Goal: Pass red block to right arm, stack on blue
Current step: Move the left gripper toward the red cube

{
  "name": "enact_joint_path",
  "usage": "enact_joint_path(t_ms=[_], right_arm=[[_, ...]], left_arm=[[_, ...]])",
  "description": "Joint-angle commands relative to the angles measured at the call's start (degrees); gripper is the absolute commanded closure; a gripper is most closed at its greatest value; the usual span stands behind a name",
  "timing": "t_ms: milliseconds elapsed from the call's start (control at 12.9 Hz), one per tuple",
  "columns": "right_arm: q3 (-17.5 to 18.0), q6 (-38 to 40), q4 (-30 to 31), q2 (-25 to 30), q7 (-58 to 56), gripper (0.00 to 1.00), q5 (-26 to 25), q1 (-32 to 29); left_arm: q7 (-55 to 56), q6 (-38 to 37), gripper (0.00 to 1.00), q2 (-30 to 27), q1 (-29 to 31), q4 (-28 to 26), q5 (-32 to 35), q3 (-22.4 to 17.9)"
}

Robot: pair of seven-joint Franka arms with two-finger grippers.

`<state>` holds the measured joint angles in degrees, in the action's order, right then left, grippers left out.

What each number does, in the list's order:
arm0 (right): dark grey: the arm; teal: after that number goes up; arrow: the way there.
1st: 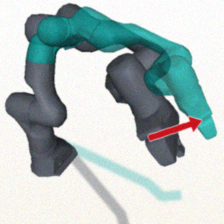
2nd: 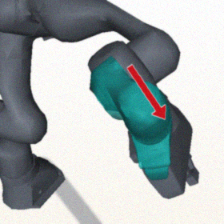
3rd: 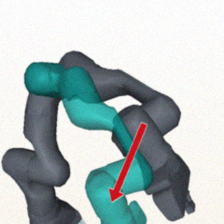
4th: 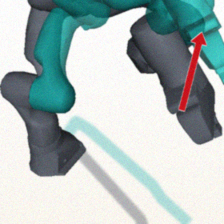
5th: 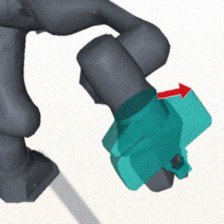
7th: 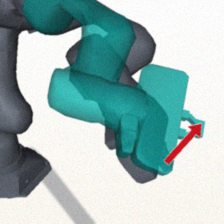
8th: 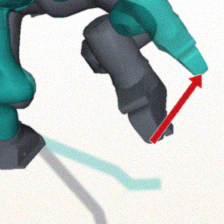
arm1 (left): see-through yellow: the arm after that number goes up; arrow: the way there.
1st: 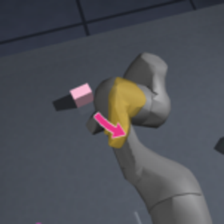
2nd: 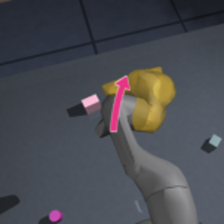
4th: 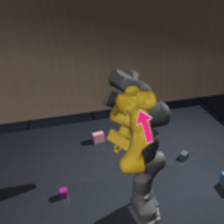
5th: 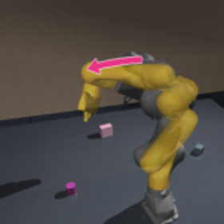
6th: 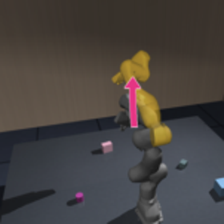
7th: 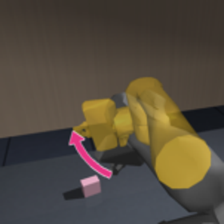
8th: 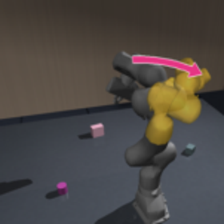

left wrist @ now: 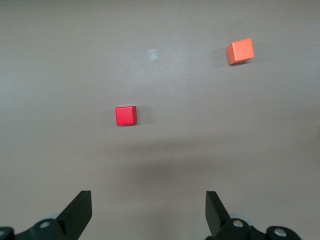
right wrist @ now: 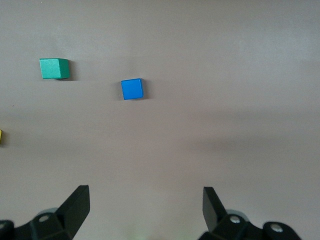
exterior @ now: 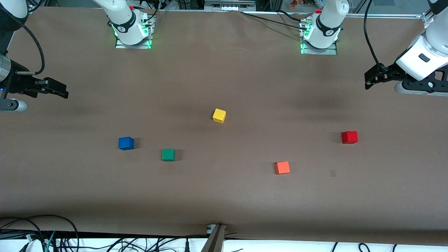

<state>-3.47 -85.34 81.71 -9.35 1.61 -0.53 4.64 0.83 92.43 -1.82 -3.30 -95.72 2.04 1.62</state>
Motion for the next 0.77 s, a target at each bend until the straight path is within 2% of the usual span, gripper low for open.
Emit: enact_joint_path(t_ms=[0,232,386,541,695], right_arm=[[0.04,0.35,-1.46,-0.59,-0.47,0.00,0.88,-0.33],[0.13,0.26,-1.46,-0.59,-0.47,0.00,0.88,-0.33],[0.13,0.26,-1.46,-0.59,-0.47,0.00,0.88,-0.33],[0.13,0.26,-1.46,-0.59,-0.47,0.00,0.88,-0.33],[0.04,0.26,-1.46,-0.67,-0.47,0.00,0.88,-0.33]], left_arm=[[-0.21,-1.02,0.00,-0.02,0.05,0.71,1.12,-0.13],[-0.74,-2.95,0.00,2.96,0.40,0.71,1.21,-0.56],[-0.91,-3.13,0.00,7.43,3.02,0.80,1.12,-0.74],[-1.09,-1.91,0.00,11.99,5.05,0.80,1.12,-0.83],[-1.18,3.61,0.00,17.62,8.04,0.45,1.21,-0.83]])
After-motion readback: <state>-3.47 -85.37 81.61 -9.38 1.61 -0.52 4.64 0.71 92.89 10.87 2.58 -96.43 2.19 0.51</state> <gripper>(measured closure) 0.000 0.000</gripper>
